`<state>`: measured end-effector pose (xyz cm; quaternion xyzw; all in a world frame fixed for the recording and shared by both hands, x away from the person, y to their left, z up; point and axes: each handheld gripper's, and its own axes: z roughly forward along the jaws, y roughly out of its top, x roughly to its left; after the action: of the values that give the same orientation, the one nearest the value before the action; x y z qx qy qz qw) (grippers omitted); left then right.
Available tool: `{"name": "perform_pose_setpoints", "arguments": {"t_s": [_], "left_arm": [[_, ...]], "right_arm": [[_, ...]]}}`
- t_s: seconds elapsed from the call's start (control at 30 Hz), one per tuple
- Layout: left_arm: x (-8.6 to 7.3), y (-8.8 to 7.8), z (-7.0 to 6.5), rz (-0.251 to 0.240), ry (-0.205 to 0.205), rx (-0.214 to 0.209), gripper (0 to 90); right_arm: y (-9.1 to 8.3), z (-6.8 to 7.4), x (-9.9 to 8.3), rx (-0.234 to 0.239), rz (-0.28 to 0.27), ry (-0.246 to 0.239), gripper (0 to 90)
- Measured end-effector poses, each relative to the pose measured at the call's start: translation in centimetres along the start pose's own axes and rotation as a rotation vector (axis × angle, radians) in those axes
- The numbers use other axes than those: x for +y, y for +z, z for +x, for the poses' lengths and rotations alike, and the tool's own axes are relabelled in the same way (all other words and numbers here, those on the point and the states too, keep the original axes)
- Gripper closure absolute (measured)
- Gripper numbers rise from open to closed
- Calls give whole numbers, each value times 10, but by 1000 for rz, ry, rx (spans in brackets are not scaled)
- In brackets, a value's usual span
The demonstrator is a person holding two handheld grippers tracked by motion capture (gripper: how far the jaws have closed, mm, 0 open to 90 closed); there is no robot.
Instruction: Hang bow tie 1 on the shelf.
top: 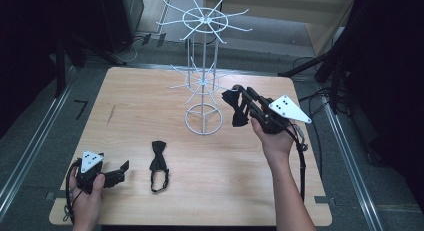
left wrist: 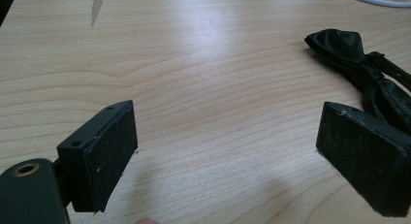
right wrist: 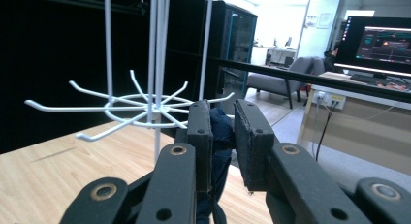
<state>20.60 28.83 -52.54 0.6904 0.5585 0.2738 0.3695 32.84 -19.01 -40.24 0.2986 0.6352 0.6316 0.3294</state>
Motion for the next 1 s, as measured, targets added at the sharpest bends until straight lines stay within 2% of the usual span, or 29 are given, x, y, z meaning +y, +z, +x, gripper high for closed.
{"name": "perform_pose_setpoints", "arguments": {"t_s": [0.07, 0.1, 0.13, 0.17, 0.2, 0.23, 0.53, 0.57, 0.67, 0.8, 1.0], "left_arm": [[0, 0, 0, -3, 0, -2, 85], [0, 0, 0, -2, 0, -1, 85], [0, 0, 0, -1, 0, 0, 85], [0, 0, 0, -2, -1, 2, 85], [0, 0, 0, -2, -1, 2, 85], [0, 0, 0, 3, 2, 4, 85], [0, 0, 0, -3, 1, 0, 85], [0, 0, 0, -1, 2, -1, 85], [0, 0, 0, -1, 1, -1, 85], [0, 0, 0, 1, 2, 0, 85], [0, 0, 0, 1, 1, 1, 85]], "right_arm": [[-4, 0, -1, 0, 5, -1, 790], [-7, -1, -4, -20, 31, 6, 790], [-7, -1, -4, -20, 31, 6, 790], [-8, -2, -6, -51, 58, 19, 792], [-8, -2, -6, -51, 58, 19, 792], [-7, -2, -6, -79, 71, 39, 793], [4, 5, 3, -133, 71, 29, 793], [7, 4, 4, -158, 76, 30, 793], [13, 3, 3, -180, 94, 33, 793], [17, 4, 2, -181, 92, 42, 793], [17, 11, 2, -156, 93, 39, 791]]}}
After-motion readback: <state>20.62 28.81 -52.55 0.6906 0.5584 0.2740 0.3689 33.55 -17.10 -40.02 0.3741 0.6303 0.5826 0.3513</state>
